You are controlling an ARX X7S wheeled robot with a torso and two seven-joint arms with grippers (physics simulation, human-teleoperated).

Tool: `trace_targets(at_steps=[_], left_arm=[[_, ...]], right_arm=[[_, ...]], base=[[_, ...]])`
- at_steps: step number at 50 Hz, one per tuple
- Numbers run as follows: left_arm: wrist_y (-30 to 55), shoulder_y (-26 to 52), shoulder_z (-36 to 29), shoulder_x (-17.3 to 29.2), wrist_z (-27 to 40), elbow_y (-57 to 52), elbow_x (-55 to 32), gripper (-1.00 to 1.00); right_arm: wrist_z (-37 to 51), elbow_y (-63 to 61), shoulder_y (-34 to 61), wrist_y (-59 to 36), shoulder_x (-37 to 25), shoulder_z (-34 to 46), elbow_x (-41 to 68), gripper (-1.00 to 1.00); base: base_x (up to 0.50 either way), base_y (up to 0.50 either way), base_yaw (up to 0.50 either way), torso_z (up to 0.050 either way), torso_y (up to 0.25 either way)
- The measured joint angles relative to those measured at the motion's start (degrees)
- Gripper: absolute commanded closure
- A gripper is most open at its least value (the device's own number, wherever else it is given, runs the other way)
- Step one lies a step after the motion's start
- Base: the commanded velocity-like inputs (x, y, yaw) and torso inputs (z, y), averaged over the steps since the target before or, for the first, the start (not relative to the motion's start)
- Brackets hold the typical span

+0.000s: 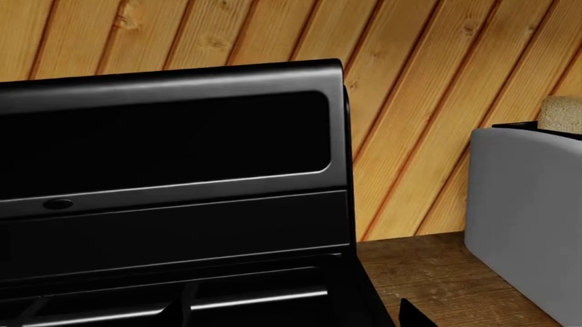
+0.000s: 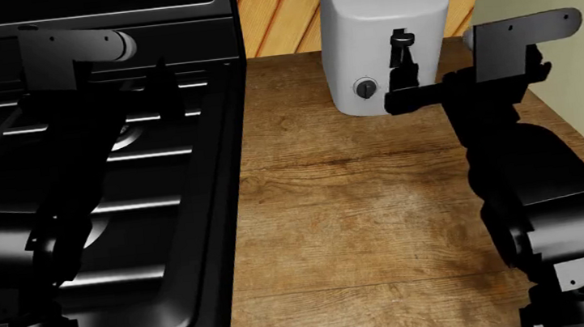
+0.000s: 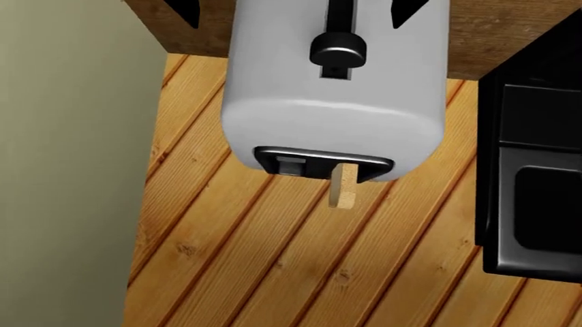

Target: Push down the lever of the toaster to turn it on.

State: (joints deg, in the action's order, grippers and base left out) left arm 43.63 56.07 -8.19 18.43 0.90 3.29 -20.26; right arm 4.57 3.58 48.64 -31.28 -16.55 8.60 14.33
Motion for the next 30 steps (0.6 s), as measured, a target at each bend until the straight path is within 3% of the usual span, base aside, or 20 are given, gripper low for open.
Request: trace_targets(at_steps=[13, 14, 30], left_arm=[[0.04, 0.14, 0.0, 0.15, 0.12, -0.11, -0.28, -1.0], [0.07, 0.15, -0.01, 0.16, 0.14, -0.15, -0.3, -1.0], [0.41, 0.23, -0.24, 0.32, 0.45, -0.52, -0.53, -1.0]], right_arm=[[0.78, -4.17, 2.7, -3.43, -0.94, -0.28, 0.58, -1.0], [0.73, -3.9, 3.08, -3.42, -0.87, -0.2, 0.57, 1.0], [-1.17, 7.57, 9.43, 1.01, 1.53, 2.98, -1.06, 1.0]], base=[[0.0, 0.0, 0.0, 0.0, 0.0], [0.0, 0.0, 0.0, 0.0, 0.0], [0.0, 0.0, 0.0, 0.0, 0.0]])
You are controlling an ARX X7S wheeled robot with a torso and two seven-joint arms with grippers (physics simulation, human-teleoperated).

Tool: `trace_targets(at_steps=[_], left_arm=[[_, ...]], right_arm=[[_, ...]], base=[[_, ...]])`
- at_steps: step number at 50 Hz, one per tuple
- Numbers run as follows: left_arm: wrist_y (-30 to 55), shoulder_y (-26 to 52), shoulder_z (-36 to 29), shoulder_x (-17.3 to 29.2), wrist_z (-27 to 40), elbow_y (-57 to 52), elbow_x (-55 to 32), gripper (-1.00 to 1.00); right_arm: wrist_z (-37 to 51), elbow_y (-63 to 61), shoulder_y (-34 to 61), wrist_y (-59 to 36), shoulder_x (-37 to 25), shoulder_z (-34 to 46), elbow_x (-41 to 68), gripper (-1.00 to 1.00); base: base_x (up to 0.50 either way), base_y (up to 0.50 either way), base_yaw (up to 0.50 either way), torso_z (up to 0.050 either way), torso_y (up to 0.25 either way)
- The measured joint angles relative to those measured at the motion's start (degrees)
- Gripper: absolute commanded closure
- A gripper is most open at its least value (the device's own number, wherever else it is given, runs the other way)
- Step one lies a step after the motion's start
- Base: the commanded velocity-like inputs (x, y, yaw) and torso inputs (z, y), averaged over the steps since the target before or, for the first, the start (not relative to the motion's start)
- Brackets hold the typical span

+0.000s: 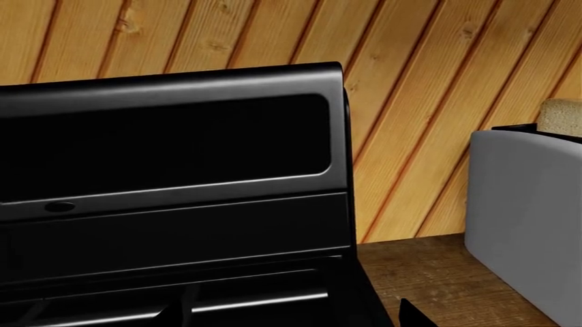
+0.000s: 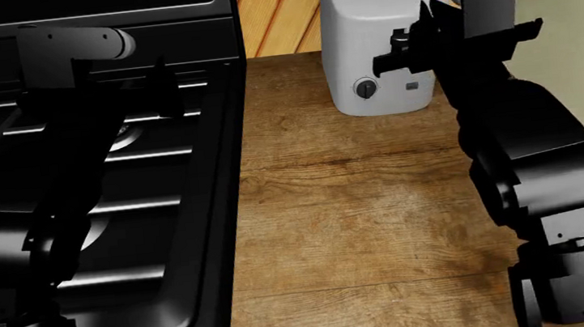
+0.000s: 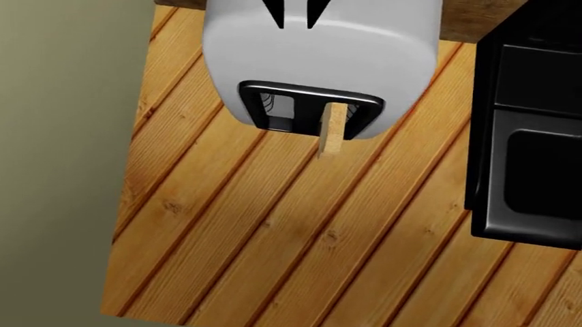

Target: Push down the lever of the toaster to turn it on.

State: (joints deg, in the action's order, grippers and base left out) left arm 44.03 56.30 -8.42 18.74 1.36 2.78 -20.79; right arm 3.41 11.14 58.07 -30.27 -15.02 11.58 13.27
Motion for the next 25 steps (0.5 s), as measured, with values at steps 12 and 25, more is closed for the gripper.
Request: trace_targets(at_steps=[12, 25], left_arm=[[0.37, -0.11, 0.17, 0.33, 0.28, -0.52, -0.32, -1.0], [0.49, -0.2, 0.26, 0.58, 0.46, -0.72, -0.6, -1.0]], right_arm=[[-1.04, 8.5, 3.4, 3.69, 1.69, 2.22, -1.44, 1.0], [-1.65, 15.87, 5.41, 7.05, 2.85, 3.55, -2.32, 1.0]], base=[[0.0, 0.0, 0.0, 0.0, 0.0], [0.0, 0.0, 0.0, 0.0, 0.0]])
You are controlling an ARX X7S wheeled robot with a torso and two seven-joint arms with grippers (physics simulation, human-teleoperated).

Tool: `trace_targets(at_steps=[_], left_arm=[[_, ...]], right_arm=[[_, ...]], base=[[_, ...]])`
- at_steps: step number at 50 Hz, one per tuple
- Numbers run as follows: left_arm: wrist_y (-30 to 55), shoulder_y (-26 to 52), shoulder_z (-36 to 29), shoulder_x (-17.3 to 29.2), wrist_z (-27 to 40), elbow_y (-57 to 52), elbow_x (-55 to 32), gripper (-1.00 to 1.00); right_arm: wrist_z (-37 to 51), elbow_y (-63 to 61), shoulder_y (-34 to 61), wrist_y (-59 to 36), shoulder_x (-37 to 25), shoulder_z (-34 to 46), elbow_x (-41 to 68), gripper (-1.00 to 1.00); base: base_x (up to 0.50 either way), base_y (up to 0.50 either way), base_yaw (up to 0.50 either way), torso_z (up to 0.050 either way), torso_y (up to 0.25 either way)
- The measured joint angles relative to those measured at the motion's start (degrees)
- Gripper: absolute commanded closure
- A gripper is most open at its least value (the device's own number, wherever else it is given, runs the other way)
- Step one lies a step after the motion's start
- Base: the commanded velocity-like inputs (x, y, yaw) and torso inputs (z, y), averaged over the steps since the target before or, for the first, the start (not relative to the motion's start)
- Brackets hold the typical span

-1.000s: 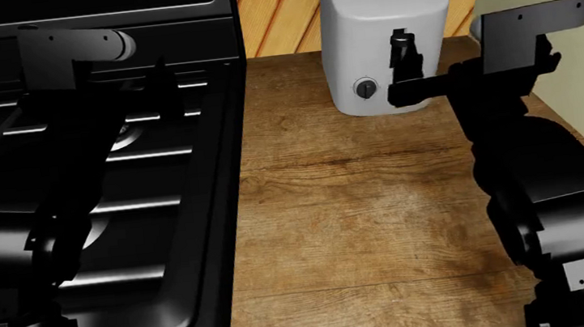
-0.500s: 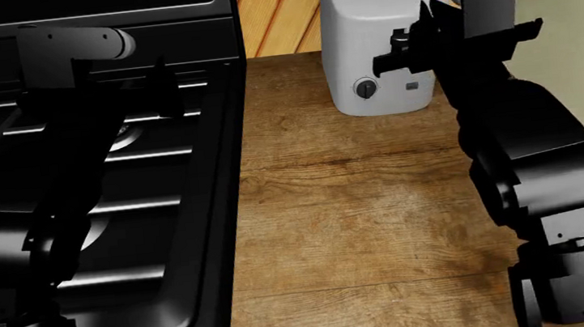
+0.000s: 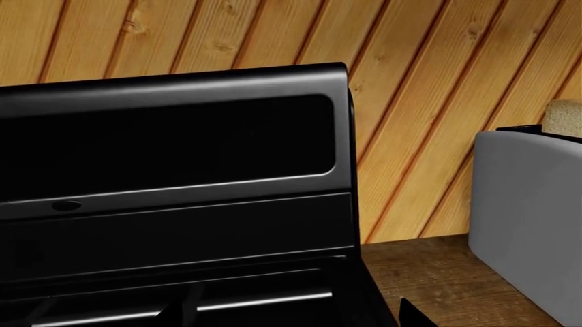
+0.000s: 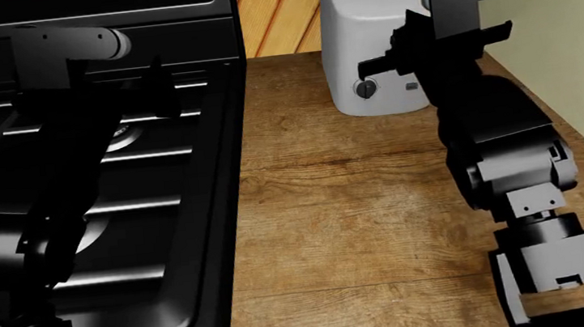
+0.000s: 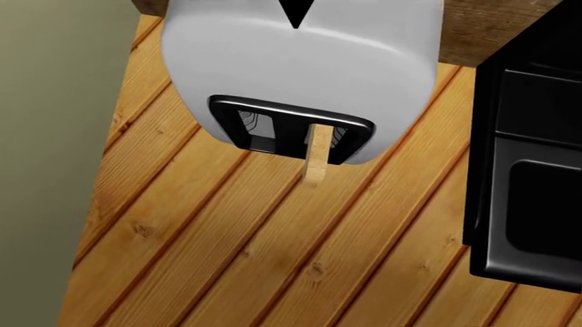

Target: Push down the lever of the toaster to turn it on.

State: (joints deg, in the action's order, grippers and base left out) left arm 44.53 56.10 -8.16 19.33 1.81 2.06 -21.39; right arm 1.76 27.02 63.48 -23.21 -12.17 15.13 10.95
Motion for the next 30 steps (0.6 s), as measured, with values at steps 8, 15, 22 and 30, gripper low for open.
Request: trace_targets(at_steps=[8, 15, 22, 30], left_arm=[[0.21, -0.05, 0.04, 0.1, 0.14, -0.23, -0.23, -1.0], [0.31, -0.16, 0.14, 0.26, 0.25, -0.41, -0.41, -1.0], [0.34, -0.29, 0.2, 0.4, 0.37, -0.52, -0.55, -1.0], [0.43, -0.45, 0.27, 0.6, 0.55, -0.75, -0.68, -1.0]], right_arm=[[-0.29, 5.24, 0.99, 2.63, 0.66, 0.46, -0.39, 1.0], [-0.5, 9.56, 2.19, 5.35, 1.32, 0.67, -0.69, 1.0], [-0.76, 13.72, 3.52, 8.31, 2.04, 0.82, -0.94, 1.0], [-1.16, 18.8, 4.79, 11.73, 2.85, 1.01, -1.07, 1.0]], base=[[0.0, 0.0, 0.0, 0.0, 0.0], [0.0, 0.0, 0.0, 0.0, 0.0], [0.0, 0.0, 0.0, 0.0, 0.0], [0.0, 0.0, 0.0, 0.0, 0.0]])
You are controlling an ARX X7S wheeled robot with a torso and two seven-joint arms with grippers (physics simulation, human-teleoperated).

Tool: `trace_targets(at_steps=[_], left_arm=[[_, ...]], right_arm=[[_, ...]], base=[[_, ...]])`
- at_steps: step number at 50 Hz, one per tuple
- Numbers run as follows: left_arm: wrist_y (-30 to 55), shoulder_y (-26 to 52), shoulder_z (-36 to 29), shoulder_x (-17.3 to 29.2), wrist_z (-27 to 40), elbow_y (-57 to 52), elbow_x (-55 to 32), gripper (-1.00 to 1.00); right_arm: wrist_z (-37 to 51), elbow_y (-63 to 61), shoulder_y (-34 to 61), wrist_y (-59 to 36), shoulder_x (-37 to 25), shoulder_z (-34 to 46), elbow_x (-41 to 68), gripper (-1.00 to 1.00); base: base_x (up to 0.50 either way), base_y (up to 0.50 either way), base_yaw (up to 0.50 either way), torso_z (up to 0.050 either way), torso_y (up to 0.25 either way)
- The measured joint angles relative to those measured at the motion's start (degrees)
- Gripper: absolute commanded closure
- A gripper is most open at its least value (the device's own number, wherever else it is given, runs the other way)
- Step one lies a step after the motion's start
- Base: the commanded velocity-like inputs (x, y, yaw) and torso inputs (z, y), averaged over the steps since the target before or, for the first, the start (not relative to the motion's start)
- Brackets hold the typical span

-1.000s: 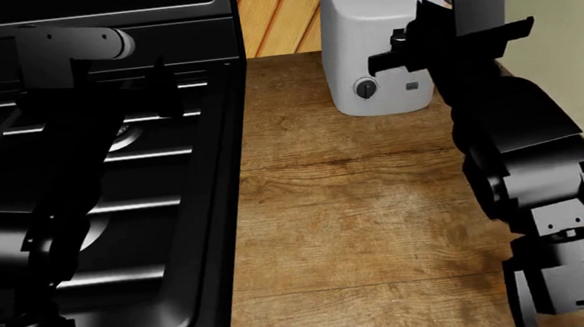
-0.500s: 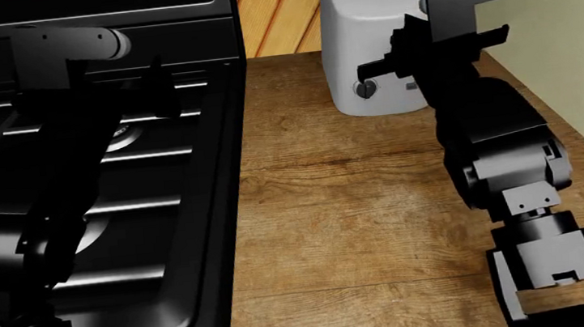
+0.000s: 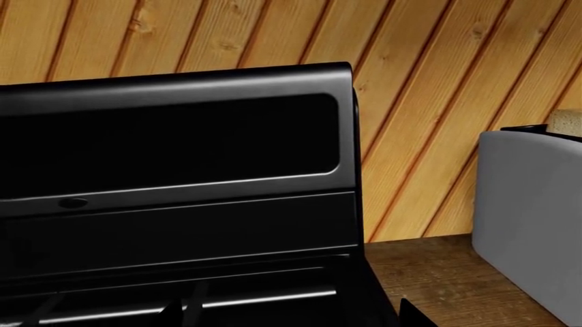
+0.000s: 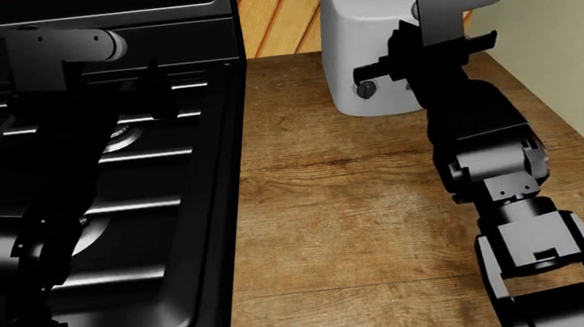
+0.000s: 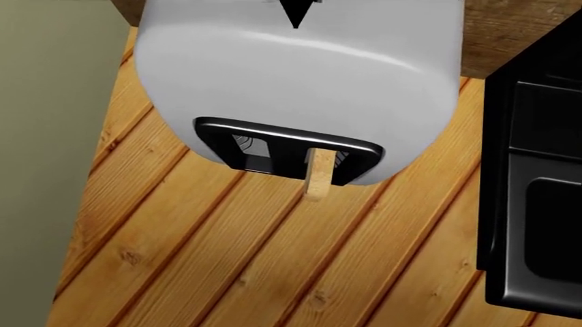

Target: Push down the lever of the toaster to turn it on.

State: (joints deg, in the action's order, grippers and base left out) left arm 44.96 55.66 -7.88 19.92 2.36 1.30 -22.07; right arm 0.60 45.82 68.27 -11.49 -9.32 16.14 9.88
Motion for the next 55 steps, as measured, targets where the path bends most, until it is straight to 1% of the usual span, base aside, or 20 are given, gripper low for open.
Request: trace_targets(at_steps=[17, 41, 55], left_arm=[[-0.22, -0.15, -0.3, -0.01, 0.2, 0.16, -0.09, -1.0], [-0.02, -0.52, -0.36, 0.2, 0.48, -0.47, -0.66, -1.0], [0.38, -0.61, -0.48, 0.25, 0.66, -1.31, -1.11, -1.0]], right_arm=[[-0.42, 5.42, 0.03, 3.87, 0.65, 0.49, -0.01, 1.0], [-0.5, 8.77, -0.12, 9.16, 1.05, 0.46, -0.49, 1.0], [-0.63, 12.32, 0.02, 14.01, 1.74, -0.29, -1.03, 1.0]], base=[[0.0, 0.0, 0.0, 0.0, 0.0], [0.01, 0.0, 0.0, 0.0, 0.0], [0.01, 0.0, 0.0, -0.001, 0.0]])
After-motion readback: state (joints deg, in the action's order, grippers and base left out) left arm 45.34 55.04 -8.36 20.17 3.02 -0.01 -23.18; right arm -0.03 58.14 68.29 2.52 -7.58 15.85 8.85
